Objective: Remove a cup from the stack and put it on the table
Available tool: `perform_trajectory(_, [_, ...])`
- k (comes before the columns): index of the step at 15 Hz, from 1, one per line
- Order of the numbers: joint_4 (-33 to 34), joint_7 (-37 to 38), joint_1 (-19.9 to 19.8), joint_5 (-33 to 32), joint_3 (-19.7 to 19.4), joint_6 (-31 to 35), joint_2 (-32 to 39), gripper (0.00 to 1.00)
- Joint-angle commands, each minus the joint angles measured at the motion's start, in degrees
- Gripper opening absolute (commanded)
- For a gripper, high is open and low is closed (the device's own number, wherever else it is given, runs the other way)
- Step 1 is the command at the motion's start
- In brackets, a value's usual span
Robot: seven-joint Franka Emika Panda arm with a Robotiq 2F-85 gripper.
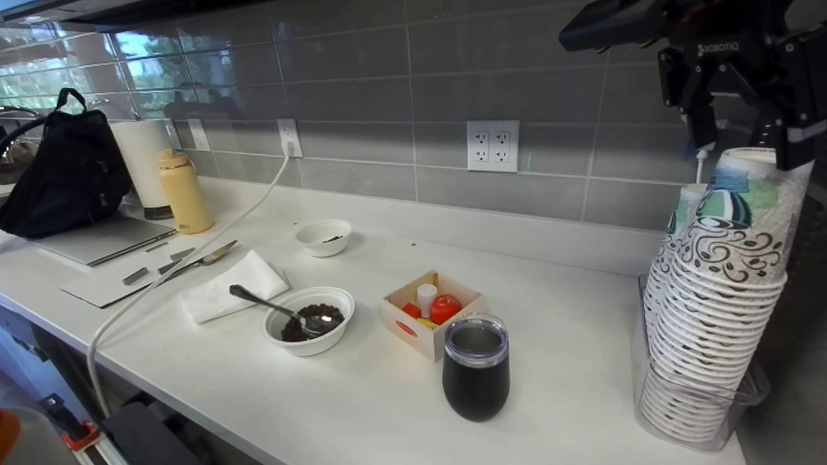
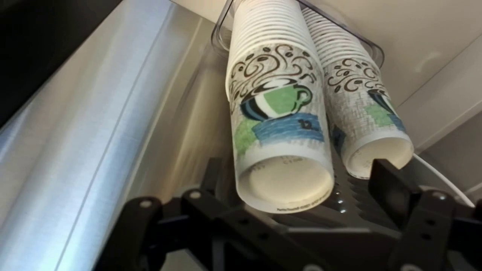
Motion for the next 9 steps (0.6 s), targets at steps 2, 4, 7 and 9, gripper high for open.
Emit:
perform_trajectory(2, [2.5, 3.1, 0.5, -1.1, -1.2, 0.3, 2.9, 1.0])
perform_trajectory(4, [2.5, 3.7, 0.6, -1.0, -1.5, 1.3, 3.7, 1.0])
perform_trajectory(7, [2.3, 4.3, 0.8, -1.0, -1.9, 2.7, 4.6, 0.66])
perform_trajectory(9, [1.8, 4.7, 0.9, -1.0, -2.2, 4.1, 4.9, 0.49])
